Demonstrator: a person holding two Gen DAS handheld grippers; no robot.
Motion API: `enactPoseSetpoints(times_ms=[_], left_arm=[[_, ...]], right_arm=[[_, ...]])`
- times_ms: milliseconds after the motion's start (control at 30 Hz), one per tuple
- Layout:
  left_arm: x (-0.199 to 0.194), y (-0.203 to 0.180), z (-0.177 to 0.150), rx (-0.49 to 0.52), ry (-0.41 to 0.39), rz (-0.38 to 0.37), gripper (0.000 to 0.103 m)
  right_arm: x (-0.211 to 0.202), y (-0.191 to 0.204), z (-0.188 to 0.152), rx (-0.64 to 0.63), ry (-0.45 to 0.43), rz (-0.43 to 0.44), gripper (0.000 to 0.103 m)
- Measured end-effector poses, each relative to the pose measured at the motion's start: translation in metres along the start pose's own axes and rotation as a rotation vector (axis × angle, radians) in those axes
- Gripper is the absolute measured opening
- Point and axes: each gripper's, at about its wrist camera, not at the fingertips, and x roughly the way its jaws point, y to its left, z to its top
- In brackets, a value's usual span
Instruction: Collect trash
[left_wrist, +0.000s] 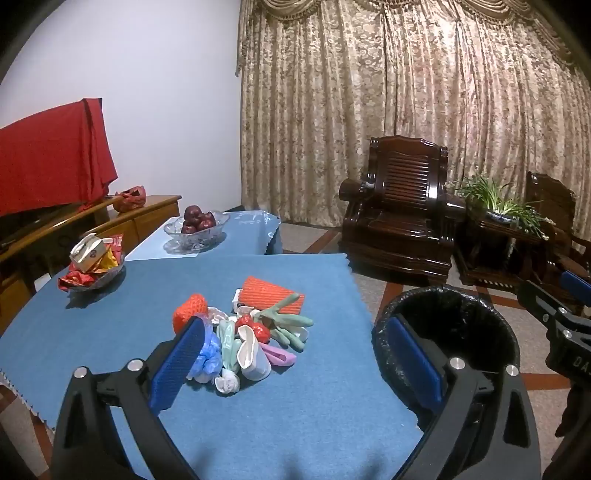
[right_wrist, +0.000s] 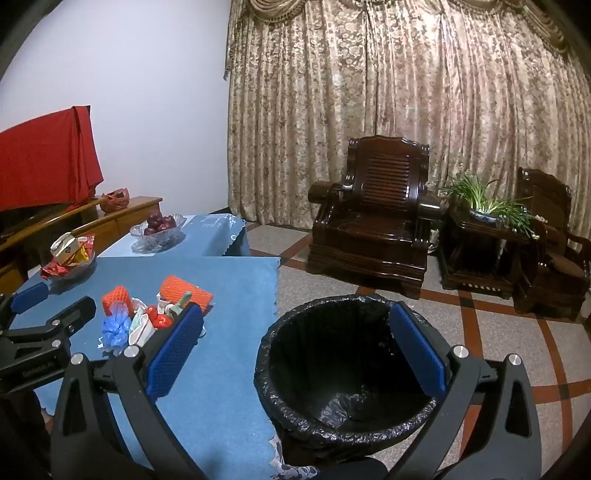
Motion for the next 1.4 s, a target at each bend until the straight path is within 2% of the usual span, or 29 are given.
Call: enactPoseSetpoints(times_ms=[400,1400], left_arm=[[0.000,0.012,0.006,-0.001,-0.005,0.001,0.097],[0.001,0.011,0.005,-0.001,-0.004,0.001,0.097]], right_arm=[[0.000,0.000,0.000,0.001,0.000,0.000,0.098],[0.000,0.000,0.000,0.002,-0.001,0.000,0.098]])
